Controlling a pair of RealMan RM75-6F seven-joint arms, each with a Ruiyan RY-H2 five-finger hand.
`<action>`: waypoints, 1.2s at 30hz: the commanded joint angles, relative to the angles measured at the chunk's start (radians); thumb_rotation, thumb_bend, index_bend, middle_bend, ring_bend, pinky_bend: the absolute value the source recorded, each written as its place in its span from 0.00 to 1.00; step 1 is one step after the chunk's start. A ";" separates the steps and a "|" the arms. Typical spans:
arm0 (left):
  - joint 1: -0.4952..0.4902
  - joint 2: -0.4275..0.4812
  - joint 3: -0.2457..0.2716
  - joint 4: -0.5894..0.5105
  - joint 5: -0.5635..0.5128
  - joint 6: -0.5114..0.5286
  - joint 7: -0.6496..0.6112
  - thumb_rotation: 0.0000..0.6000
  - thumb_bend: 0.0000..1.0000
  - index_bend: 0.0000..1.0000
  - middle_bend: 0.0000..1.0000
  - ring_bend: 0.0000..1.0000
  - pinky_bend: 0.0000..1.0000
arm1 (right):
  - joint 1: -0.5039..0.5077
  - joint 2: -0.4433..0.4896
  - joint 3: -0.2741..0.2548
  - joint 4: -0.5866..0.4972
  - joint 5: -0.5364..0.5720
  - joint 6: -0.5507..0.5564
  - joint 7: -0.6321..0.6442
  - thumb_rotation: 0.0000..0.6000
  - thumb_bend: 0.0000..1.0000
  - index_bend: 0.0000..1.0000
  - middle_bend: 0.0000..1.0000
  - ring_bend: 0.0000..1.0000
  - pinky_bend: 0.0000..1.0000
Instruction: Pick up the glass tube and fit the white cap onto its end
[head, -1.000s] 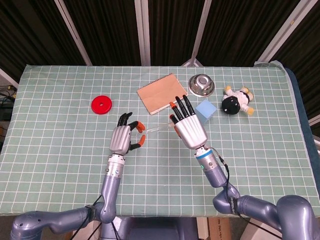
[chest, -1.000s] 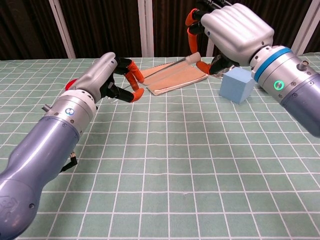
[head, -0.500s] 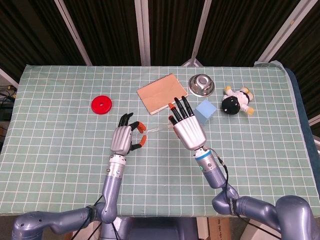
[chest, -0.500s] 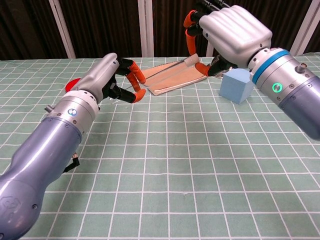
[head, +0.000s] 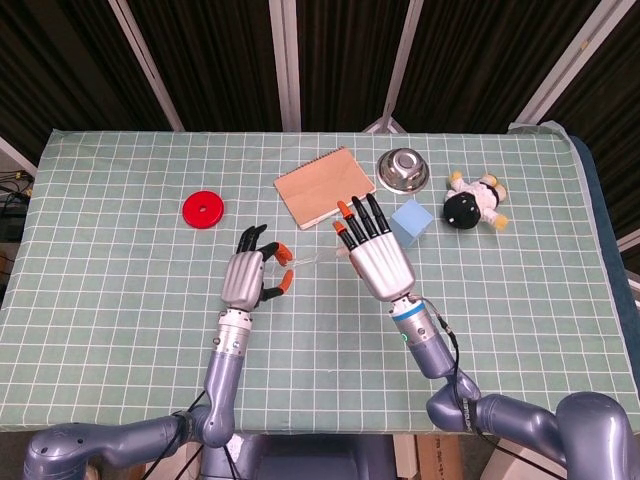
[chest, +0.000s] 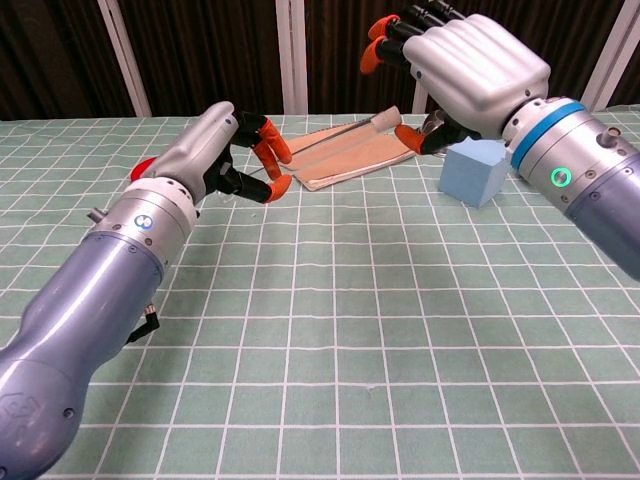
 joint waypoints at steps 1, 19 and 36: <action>0.002 0.001 0.001 -0.003 0.005 0.005 -0.003 1.00 0.71 0.52 0.52 0.10 0.00 | -0.009 0.006 -0.007 -0.012 0.003 -0.001 -0.003 1.00 0.43 0.01 0.03 0.00 0.00; 0.049 0.061 0.078 0.006 0.043 -0.010 -0.014 1.00 0.71 0.52 0.52 0.10 0.00 | -0.082 0.080 -0.016 -0.063 0.039 0.023 -0.002 1.00 0.43 0.00 0.00 0.00 0.00; 0.089 0.060 0.147 0.069 0.069 -0.039 -0.043 1.00 0.71 0.52 0.52 0.10 0.00 | -0.108 0.136 0.004 -0.111 0.057 0.033 -0.003 1.00 0.43 0.00 0.00 0.00 0.00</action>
